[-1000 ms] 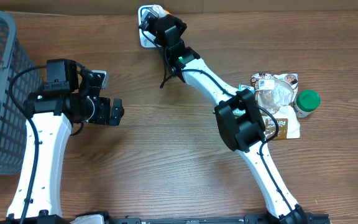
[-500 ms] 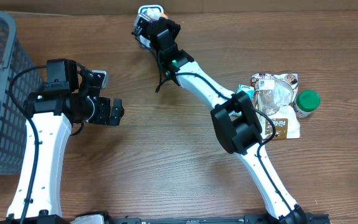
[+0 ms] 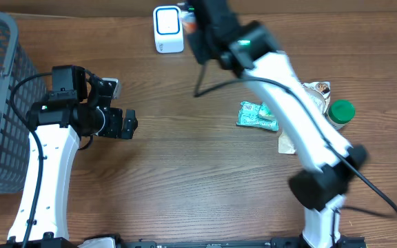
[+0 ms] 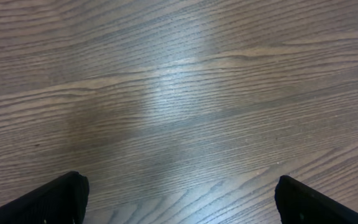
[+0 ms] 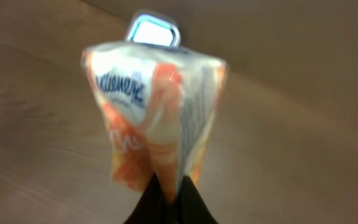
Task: Scan the item barcode
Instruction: 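Carry the orange pack right and release it among the items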
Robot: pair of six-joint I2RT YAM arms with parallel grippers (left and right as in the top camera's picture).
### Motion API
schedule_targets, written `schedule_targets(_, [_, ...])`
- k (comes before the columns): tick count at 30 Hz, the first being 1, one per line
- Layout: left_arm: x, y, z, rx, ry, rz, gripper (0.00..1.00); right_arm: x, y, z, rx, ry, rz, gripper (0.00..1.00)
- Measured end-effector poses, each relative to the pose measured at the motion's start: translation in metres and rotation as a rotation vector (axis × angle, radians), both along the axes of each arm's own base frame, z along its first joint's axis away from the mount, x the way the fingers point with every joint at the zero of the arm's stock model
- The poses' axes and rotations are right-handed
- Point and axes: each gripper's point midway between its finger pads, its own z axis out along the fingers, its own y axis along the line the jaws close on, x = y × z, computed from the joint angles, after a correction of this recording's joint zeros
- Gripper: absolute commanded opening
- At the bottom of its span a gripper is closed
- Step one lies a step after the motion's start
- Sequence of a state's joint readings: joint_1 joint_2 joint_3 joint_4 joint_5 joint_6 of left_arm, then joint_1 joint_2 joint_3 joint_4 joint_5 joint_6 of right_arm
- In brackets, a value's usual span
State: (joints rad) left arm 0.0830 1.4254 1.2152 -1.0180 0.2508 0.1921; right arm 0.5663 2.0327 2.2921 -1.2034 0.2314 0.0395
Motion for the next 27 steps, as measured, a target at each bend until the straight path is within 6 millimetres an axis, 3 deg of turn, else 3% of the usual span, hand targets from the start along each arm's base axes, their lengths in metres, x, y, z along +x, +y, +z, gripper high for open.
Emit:
schedule_targets(1, [0.000,0.000,0.000,0.000,0.000,0.000,0.99,-0.009,-0.010,0.004,0.013,0.028,-0.030,0.04])
schedule_targets(2, [0.000,0.000,0.000,0.000,0.000,0.000,1.00,-0.034,-0.039,0.007,0.029,0.120,-0.123,0.04])
schedule_targets(4, [0.000,0.000,0.000,0.000,0.000,0.000,1.00,-0.047,-0.067,0.008,0.042,0.181,-0.219,0.04])
schedule_targets(6, [0.000,0.000,0.000,0.000,0.000,0.000,1.00,-0.065,-0.109,-0.008,0.028,0.316,-0.375,0.04])
schedule_targets(10, [0.000,0.000,0.000,0.000,-0.001,0.000,1.00,-0.068,-0.156,-0.048,0.017,0.450,-0.561,0.04])
schedule_targets(14, [0.000,0.000,0.000,0.000,-0.001,0.000,1.00,-0.075,-0.189,-0.110,0.009,0.599,-0.683,0.04])
schedule_targets(15, [0.000,0.000,0.000,0.000,-0.001,0.000,0.99,-0.080,-0.201,-0.132,0.012,0.650,-0.718,0.12])
schedule_targets(18, [0.000,0.000,0.000,0.000,0.000,0.000,1.00,-0.089,-0.223,-0.157,0.019,0.717,-0.773,0.41])
schedule_targets(22, [0.000,0.000,0.000,0.000,0.000,0.000,1.00,-0.092,-0.222,-0.158,0.029,0.747,-0.717,0.49])
schedule_targets(23, [0.000,0.000,0.000,0.000,-0.001,0.000,1.00,-0.093,-0.220,-0.157,0.032,0.754,-0.697,0.58])
schedule_targets(25, [0.000,0.000,0.000,0.000,0.000,0.000,0.99,-0.095,-0.208,-0.140,0.061,0.772,-0.632,0.69])
schedule_targets(27, [0.000,0.000,0.000,0.000,0.000,0.000,1.00,-0.093,-0.194,-0.108,0.098,0.730,-0.580,0.91])
